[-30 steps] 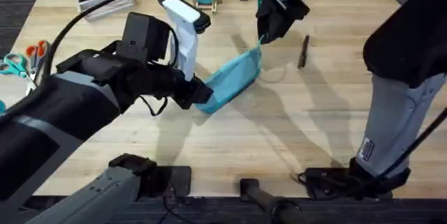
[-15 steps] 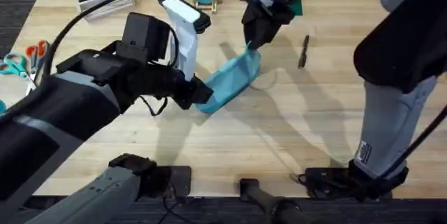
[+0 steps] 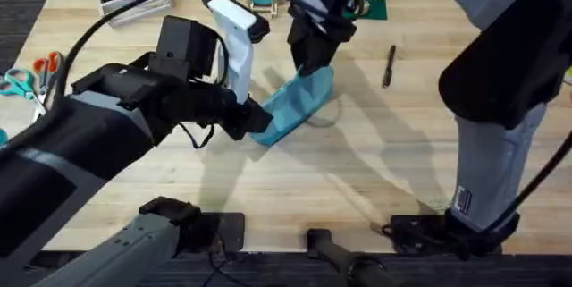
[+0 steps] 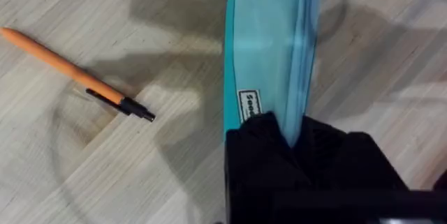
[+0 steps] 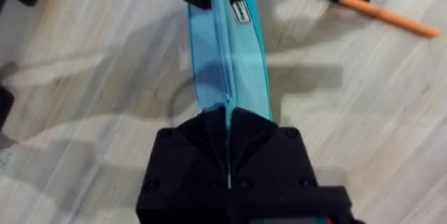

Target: Unzip the bag, pick up the pens from the table one at a time and place them inside, then zip the bag closed.

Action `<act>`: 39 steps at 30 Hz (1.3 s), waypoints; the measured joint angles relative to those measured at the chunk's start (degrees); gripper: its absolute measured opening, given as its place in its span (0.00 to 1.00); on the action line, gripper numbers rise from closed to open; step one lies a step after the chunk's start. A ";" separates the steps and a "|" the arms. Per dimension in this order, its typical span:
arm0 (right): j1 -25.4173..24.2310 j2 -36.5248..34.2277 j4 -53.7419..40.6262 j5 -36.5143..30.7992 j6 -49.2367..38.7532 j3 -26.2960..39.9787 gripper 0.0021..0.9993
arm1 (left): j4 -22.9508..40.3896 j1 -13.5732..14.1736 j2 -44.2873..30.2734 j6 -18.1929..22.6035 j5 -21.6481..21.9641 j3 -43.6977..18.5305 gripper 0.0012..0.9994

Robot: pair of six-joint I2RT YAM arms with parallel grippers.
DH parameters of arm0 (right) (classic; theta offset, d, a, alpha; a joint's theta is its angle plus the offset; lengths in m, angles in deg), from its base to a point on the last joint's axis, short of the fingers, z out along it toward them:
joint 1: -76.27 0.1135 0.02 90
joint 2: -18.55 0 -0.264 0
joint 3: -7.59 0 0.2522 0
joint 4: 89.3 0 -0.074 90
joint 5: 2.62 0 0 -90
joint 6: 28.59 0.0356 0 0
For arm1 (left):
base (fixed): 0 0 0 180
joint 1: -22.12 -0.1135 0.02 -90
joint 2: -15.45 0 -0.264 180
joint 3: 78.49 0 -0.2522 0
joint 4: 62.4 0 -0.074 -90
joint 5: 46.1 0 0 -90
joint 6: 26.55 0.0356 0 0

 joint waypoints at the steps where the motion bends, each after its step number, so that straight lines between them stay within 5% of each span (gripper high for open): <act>1: 0.46 0.00 0.00 0.00 -0.02 0.00 0.03 | -0.02 0.00 0.00 0.00 0.00 0.00 0.04; 39: 5.45 0.00 0.00 5.23 0.73 0.00 0.03 | 0.13 -0.02 0.00 0.00 -0.04 0.00 0.04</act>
